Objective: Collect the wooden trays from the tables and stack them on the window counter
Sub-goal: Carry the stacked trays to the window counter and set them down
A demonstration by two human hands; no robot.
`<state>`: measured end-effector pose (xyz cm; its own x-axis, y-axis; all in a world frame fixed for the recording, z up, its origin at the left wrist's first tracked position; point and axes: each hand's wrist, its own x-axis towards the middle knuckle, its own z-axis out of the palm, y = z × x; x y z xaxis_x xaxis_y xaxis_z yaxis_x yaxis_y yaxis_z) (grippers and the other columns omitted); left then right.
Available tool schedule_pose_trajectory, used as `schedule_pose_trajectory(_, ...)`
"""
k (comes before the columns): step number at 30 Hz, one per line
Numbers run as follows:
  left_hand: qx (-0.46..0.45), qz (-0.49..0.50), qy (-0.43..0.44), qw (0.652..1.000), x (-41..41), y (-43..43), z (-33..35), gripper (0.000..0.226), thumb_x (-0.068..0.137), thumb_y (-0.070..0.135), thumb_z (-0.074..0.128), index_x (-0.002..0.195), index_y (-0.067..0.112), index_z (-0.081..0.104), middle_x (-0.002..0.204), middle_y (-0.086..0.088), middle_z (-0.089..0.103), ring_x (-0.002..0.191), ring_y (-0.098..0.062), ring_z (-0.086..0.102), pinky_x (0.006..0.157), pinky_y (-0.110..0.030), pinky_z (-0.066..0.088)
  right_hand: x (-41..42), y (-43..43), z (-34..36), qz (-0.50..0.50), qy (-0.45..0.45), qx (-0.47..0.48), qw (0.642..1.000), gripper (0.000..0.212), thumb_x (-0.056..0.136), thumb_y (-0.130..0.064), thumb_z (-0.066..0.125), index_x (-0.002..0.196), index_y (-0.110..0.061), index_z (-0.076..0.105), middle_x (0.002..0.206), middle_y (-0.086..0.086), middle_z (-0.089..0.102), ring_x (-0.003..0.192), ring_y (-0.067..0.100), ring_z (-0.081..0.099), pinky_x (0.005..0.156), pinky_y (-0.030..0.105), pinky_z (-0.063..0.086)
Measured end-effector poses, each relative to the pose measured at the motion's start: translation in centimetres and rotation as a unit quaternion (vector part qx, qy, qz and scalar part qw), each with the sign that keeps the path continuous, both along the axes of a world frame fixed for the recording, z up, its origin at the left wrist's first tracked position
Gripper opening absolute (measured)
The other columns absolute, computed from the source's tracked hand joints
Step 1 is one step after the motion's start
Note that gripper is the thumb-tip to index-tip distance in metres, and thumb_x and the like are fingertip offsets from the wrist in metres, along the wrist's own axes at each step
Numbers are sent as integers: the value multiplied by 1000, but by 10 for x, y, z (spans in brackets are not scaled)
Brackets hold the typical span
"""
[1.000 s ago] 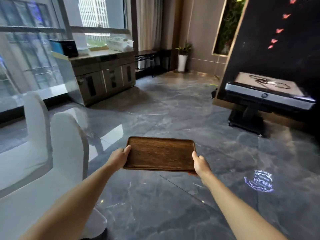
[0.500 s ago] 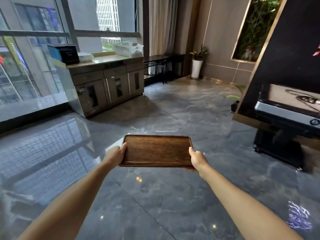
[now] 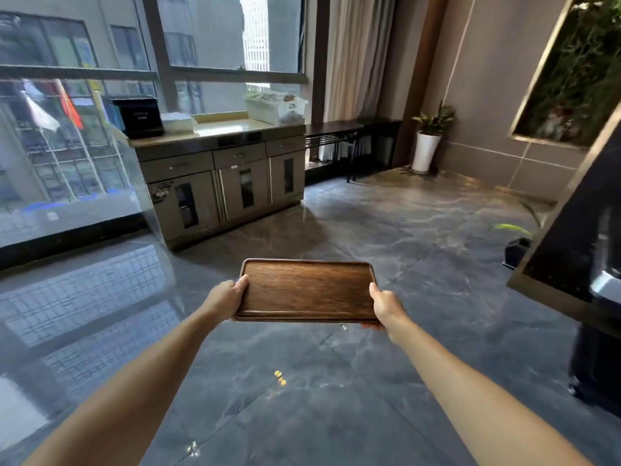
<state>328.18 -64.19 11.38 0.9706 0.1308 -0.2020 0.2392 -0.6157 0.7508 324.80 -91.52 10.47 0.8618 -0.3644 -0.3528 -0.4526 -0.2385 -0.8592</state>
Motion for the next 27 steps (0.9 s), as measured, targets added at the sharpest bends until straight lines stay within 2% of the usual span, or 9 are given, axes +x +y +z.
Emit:
schedule_pose_trajectory(3, -8, 13, -9, 1000, 71, -26, 16, 51, 97, 38, 32, 91, -4, 61, 97, -25, 61, 87, -35, 58, 69, -36, 41, 89, -32, 17, 25, -26, 1, 999, 42, 97, -40, 33, 100, -3, 52, 105, 18, 60, 65, 30, 60, 29, 16, 38)
schedule_pose_trajectory(7, -5, 45, -14, 999, 162, -47, 34, 52, 96, 40, 32, 91, -3, 60, 106, -28, 63, 90, -34, 57, 79, -36, 40, 193, -55, 28, 58, -34, -13, 998, 46, 97, -42, 31, 100, -3, 56, 103, 18, 66, 88, 39, 66, 50, 31, 43)
schedule_pose_trajectory(10, 4, 60, -10, 998, 236, -55, 31, 58, 97, 41, 31, 101, -8, 62, 110, -26, 63, 102, -36, 59, 87, -38, 42, 271, -64, 21, 73, -28, 16, 997, 42, 98, -40, 32, 99, -5, 54, 99, 18, 61, 70, 31, 61, 35, 23, 48)
schedule_pose_trajectory(12, 3, 65, -10, 998, 290, -59, 20, 58, 96, 41, 31, 99, -9, 62, 107, -26, 63, 105, -37, 59, 91, -39, 43, 329, -68, 8, 79, -27, 18, 996, 42, 97, -42, 34, 93, -6, 55, 107, 22, 64, 77, 34, 63, 37, 23, 50)
schedule_pose_trajectory(15, 12, 70, -18, 997, 376, -60, 10, 50, 96, 39, 33, 75, 1, 58, 98, -25, 62, 104, -39, 58, 84, -38, 43, 419, -66, -3, 77, -27, 17, 997, 41, 97, -41, 34, 75, -10, 51, 104, 19, 64, 93, 40, 64, 43, 26, 52)
schedule_pose_trajectory(18, 8, 80, -27, 996, 472, -56, 15, 49, 97, 36, 35, 80, -2, 59, 98, -29, 62, 102, -41, 59, 85, -41, 47, 515, -59, 10, 88, -25, 34, 995, 40, 98, -39, 33, 90, -5, 54, 100, 16, 60, 67, 29, 65, 39, 23, 53)
schedule_pose_trajectory(21, -1, 84, -44, 995, 569, -49, 30, 46, 97, 35, 34, 71, 3, 53, 81, -18, 55, 70, -36, 57, 56, -29, 49, 613, -50, 35, 99, -25, 36, 994, 44, 99, -37, 31, 111, 0, 53, 104, 14, 56, 40, 19, 60, 25, 12, 36)
schedule_pose_trajectory(23, -13, 92, -45, 995, 627, -42, 37, 46, 97, 36, 34, 62, 8, 47, 69, -11, 52, 53, -24, 50, 40, -23, 44, 672, -45, 46, 99, -21, 17, 995, 48, 100, -37, 29, 118, 0, 52, 110, 15, 57, 50, 23, 60, 24, 11, 32)
schedule_pose_trajectory(27, -18, 107, -32, 994, 724, -31, 34, 48, 97, 37, 35, 58, 10, 44, 63, -6, 47, 50, -20, 50, 42, -29, 39, 777, -34, 47, 112, -1, 14, 994, 48, 99, -38, 29, 121, -2, 52, 115, 15, 59, 58, 23, 59, 26, 11, 35)
